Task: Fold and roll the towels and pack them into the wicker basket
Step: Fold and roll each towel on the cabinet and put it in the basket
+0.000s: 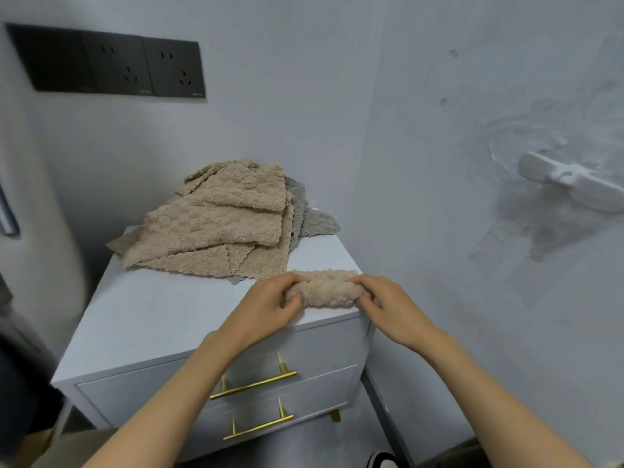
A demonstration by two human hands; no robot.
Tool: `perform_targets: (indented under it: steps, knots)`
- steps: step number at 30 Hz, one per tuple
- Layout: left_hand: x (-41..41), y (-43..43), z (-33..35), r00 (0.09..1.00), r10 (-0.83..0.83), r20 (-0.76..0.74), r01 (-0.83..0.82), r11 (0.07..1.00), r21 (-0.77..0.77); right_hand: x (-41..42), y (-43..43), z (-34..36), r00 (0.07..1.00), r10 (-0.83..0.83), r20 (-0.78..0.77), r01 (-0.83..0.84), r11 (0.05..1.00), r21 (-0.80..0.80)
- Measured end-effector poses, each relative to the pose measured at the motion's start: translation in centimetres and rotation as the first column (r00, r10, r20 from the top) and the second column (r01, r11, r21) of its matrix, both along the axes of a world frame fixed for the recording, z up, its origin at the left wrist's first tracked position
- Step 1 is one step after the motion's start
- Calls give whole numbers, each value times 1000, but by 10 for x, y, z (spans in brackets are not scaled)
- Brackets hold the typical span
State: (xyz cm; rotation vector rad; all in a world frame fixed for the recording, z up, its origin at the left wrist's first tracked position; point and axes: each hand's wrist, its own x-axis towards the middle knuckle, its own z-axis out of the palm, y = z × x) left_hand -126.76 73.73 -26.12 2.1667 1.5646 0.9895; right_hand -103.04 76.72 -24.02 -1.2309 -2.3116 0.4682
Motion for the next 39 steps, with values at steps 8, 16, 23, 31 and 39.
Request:
perform_targets:
  steps: [8, 16, 23, 31, 39]
  knots:
    - [3, 11, 3, 984, 127, 126, -110, 984, -137, -10, 12, 3, 978, -168, -124, 124, 944, -306]
    - [11, 21, 0, 970, 229, 75, -226, 973, -52, -23, 35, 10, 969, -227, 98, 246, 914, -323]
    - [8, 17, 7, 983, 185, -9, -183, 960, -212, -31, 34, 21, 940, -199, 278, 289, 897, -333]
    - [14, 5, 11, 965, 127, 228, -74, 971, -229, -25, 18, 17, 981, -174, 85, 193, 903, -383]
    - [26, -13, 27, 728, 174, 663, 47, 952, -302, -14, -16, 38, 952, -240, -190, 157, 916, -370]
